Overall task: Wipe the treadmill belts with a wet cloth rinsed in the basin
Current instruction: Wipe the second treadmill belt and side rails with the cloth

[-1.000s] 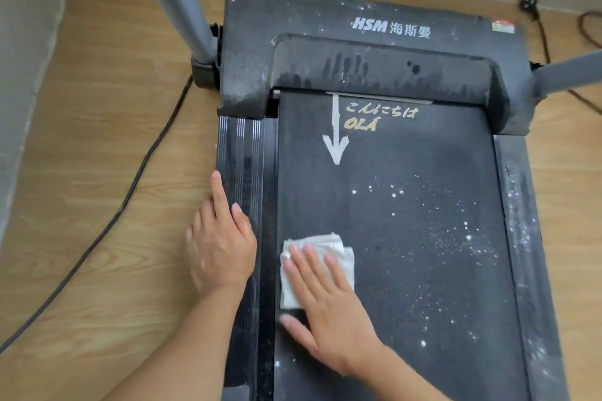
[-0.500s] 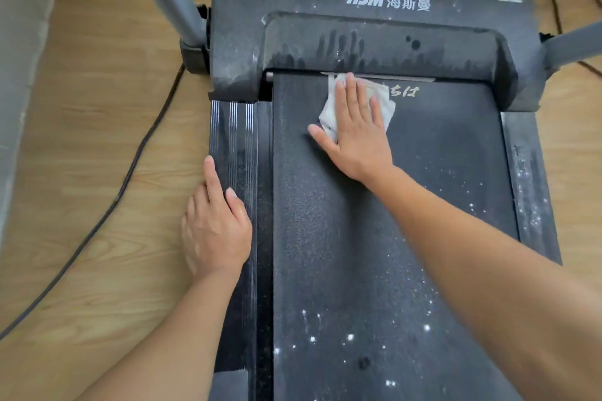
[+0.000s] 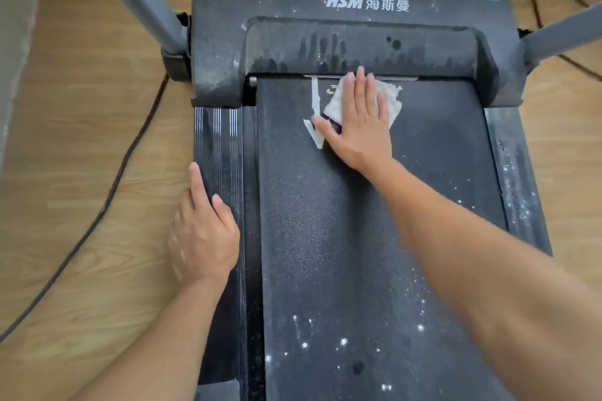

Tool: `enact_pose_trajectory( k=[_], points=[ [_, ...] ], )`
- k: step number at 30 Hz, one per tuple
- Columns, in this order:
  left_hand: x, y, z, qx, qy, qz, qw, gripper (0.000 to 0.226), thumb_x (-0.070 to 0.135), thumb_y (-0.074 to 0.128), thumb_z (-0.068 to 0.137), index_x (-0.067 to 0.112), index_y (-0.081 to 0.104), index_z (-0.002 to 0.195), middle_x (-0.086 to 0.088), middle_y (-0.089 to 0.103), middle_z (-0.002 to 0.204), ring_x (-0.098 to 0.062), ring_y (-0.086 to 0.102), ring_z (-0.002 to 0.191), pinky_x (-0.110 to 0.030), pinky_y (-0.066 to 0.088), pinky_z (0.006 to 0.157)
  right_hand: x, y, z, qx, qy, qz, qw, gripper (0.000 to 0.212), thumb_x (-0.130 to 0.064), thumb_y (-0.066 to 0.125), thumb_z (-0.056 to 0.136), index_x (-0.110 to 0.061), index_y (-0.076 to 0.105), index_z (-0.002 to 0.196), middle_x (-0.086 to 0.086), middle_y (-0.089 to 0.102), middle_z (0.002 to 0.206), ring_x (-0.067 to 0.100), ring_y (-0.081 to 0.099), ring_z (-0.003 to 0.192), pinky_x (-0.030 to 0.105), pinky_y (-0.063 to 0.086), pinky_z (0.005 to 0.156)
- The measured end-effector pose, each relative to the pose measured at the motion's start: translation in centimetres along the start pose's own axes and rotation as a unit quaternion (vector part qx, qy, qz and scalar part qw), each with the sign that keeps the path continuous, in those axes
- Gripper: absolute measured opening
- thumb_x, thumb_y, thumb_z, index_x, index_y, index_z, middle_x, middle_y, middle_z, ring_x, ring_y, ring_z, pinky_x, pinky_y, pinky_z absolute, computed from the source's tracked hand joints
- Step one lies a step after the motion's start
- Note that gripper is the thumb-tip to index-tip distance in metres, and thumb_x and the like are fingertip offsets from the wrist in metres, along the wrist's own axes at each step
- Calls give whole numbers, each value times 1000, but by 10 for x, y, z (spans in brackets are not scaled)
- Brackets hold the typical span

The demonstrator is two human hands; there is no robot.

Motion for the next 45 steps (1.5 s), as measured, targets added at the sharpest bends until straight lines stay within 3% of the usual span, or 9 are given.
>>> enact_pose_trajectory(
  k=[3, 11, 20, 23, 29, 31, 39, 42, 45],
  points=[
    [0, 0, 1, 0, 4, -9, 1000, 63, 30, 38, 107, 23, 16, 166, -18, 60, 120, -43, 60, 98, -57, 49, 79, 8, 2, 9, -4, -6, 7, 1000, 99, -79, 26, 99, -16, -6, 169, 3, -11, 177, 20, -14, 162, 51, -1, 131],
    [17, -3, 1, 13, -54, -5, 998, 56, 33, 36, 108, 23, 26, 162, -20, 59, 109, -43, 59, 90, -54, 46, 72, 38, 10, -260, -116, -49, 22, 992, 87, -65, 29, 107, -14, -6, 168, 2, -15, 176, 23, -12, 163, 52, 6, 130],
    [11, 10, 3, 41, -67, 15, 997, 58, 46, 26, 109, 29, 16, 164, -17, 58, 120, -45, 60, 94, -58, 46, 71, 61, -8, 34, 5, -40, -47, 998, 94, -74, 23, 103, -11, -1, 168, 10, -7, 177, 27, -8, 163, 52, 0, 131],
    [14, 6, 3, 36, -71, 23, 997, 58, 46, 24, 110, 30, 14, 164, -16, 56, 125, -46, 61, 95, -55, 42, 69, 75, -5, -16, -25, -70, -37, 997, 94, -73, 26, 104, -11, -3, 168, 8, -9, 177, 25, -10, 163, 54, 4, 131],
    [19, 2, 2, 16, -89, 22, 996, 57, 41, 29, 111, 25, 18, 164, -19, 53, 126, -48, 58, 98, -51, 31, 65, 88, -6, -292, -160, -76, -7, 984, 86, -62, 32, 108, -10, -1, 168, 8, -12, 177, 31, -4, 163, 51, 0, 131],
    [19, 4, 2, 15, -90, 27, 995, 57, 41, 28, 111, 25, 17, 164, -19, 53, 126, -47, 57, 99, -52, 32, 65, 97, -3, -277, -152, -74, -6, 986, 84, -64, 23, 108, -11, 0, 168, 5, -11, 177, 29, -4, 164, 48, -1, 131],
    [17, 8, 3, 23, -83, 28, 996, 58, 39, 28, 111, 26, 13, 165, -25, 53, 128, -52, 56, 99, -58, 41, 75, 101, -20, 38, 28, 46, -14, 998, 103, -82, 18, 98, -8, 5, 168, 16, -2, 176, 30, -4, 163, 52, 2, 131],
    [19, 7, 4, 23, -86, 33, 995, 57, 39, 27, 110, 26, 13, 165, -26, 52, 130, -54, 55, 99, -61, 42, 76, 117, -15, -24, -4, -17, -12, 1000, 98, -77, 22, 101, -8, 1, 168, 11, -5, 177, 28, -6, 163, 53, 3, 131],
    [24, 4, 2, 21, -82, 35, 996, 57, 37, 29, 111, 25, 13, 164, -26, 51, 131, -54, 53, 103, -62, 42, 79, 137, -10, -185, -91, -21, -1, 996, 93, -69, 30, 105, -10, -3, 168, 7, -11, 177, 29, -11, 163, 56, 6, 130]
  ],
)
Point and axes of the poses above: each hand's wrist, its own z-axis towards the middle knuckle, its own y-axis out of the palm, x = y × z, the point moved 1 cm from there along z, towards the middle knuckle
